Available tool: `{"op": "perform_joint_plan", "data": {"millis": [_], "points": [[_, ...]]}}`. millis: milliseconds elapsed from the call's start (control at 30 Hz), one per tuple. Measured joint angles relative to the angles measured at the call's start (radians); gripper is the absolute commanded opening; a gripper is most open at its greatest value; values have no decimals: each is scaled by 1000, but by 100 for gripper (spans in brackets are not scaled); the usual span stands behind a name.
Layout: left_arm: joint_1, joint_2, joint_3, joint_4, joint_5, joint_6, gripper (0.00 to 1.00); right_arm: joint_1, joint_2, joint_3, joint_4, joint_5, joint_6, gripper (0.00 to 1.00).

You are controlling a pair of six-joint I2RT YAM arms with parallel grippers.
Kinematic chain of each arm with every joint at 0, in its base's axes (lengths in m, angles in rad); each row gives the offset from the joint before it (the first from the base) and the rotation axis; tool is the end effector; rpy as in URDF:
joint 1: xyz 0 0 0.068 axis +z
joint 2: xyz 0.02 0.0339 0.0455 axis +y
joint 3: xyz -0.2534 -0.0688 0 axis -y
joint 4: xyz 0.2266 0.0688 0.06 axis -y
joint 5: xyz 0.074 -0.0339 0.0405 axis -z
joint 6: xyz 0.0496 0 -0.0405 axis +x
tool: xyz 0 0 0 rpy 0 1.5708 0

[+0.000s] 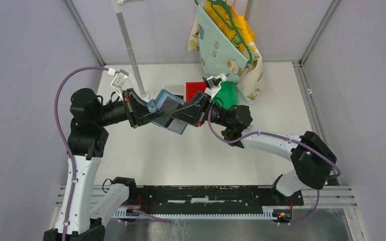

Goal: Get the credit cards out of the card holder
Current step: Remove the credit card from the card holder.

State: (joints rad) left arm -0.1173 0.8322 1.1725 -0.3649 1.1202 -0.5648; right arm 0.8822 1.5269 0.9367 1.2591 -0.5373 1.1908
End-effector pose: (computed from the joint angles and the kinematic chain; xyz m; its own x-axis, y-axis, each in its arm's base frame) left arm 0.1324 -0.0606 0.4307 -0.5263 -0.1727 -0.8326 0.7849 0.2779 -0.5538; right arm 0.1850 0.2648 0.3627 -0.7068 0.3967 -0.5857 -0.7066 -0.3572 0.6108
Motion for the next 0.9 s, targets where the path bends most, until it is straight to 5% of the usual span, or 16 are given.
{"op": "perform_joint_plan", "data": {"millis": [167, 267, 333, 900], "points": [[0, 2, 1, 0, 6, 0, 15, 1, 0, -6, 13, 1, -3, 4], [-1, 15, 6, -5, 21, -1, 13, 4, -5, -24, 31, 12, -4, 20], [-2, 26, 8, -5, 33, -4, 10, 5, -8, -37, 48, 16, -2, 21], [-3, 24, 17, 27, 69, -80, 10, 6, -8, -76, 166, 20, 32, 2]]}}
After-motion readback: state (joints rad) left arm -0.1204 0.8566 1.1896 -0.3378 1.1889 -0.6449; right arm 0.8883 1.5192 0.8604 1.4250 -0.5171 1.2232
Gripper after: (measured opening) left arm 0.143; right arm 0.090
